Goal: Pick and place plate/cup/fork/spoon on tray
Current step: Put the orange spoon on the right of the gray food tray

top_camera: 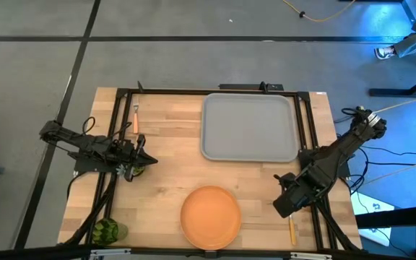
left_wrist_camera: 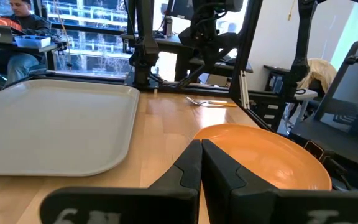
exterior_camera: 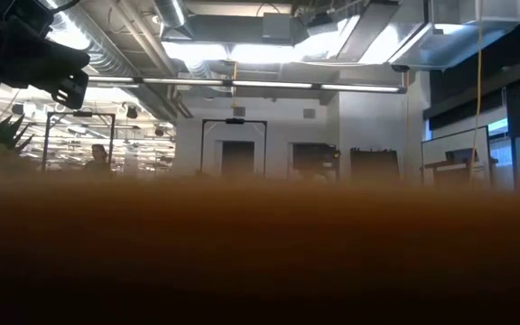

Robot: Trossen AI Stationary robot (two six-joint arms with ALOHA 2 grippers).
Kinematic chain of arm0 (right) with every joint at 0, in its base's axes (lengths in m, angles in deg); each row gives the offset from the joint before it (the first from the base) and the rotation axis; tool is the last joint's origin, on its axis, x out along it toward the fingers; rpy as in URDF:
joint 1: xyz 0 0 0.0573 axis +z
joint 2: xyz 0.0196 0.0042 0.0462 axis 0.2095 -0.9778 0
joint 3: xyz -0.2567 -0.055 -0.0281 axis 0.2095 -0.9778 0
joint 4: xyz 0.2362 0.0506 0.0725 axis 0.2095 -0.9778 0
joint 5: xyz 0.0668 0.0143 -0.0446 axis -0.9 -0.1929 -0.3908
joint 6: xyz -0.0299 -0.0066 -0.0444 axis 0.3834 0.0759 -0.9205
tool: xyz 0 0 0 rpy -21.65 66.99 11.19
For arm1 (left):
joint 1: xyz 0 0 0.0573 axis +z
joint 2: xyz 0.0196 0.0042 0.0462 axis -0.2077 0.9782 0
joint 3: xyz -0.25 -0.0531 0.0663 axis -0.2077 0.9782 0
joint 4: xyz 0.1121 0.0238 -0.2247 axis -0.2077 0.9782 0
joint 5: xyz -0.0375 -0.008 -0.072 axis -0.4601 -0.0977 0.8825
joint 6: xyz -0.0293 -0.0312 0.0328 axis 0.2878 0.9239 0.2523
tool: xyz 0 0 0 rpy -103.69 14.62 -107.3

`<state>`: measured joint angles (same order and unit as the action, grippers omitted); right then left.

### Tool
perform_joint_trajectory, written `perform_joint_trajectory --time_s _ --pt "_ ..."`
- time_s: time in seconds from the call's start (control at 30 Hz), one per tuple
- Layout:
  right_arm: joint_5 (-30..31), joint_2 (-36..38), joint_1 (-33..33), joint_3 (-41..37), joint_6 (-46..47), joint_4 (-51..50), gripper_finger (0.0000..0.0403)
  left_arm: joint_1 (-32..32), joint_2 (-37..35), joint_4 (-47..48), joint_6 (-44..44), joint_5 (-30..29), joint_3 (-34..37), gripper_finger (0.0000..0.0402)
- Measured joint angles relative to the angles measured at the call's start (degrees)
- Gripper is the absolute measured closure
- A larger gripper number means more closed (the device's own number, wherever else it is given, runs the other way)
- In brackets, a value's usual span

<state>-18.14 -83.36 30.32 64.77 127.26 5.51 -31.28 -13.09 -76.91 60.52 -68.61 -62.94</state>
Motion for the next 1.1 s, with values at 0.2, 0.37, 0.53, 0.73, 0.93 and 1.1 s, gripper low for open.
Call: perform_joint_trajectory --time_s 0.2,0.37,0.53,0.73,0.93,1.1 --pt "0.07 0.0 0.0 0.0 1.32 -0.2 0.0376 0.0 0.01 0.0 0.0 0.0 -0.01 0.0401" --pt "-0.73 0.0 0.0 0.0 4.04 -0.24 0.0363 0.02 0.01 0.0 0.02 0.0 0.0 0.0401" --pt "-0.81 0.0 0.33 -0.69 4.96 -0.14 0.0327 0.02 0.0 0.0 0.01 0.01 0.0 0.0401" --pt "-1.31 0.0 2.39 -5.54 9.12 4.72 0.0307 0.02 0.0 0.0 0.02 0.01 0.0 0.0401" --pt "0.91 0.0 4.61 -11.34 16.18 16.04 0.0306 0.01 -0.01 0.0 0.02 0.0 -0.01 0.0401" --pt "1.56 0.0 5.99 -14.73 22.74 18.17 0.0306 0.02 0.0 0.0 0.0 0.01 -0.01 0.0401"
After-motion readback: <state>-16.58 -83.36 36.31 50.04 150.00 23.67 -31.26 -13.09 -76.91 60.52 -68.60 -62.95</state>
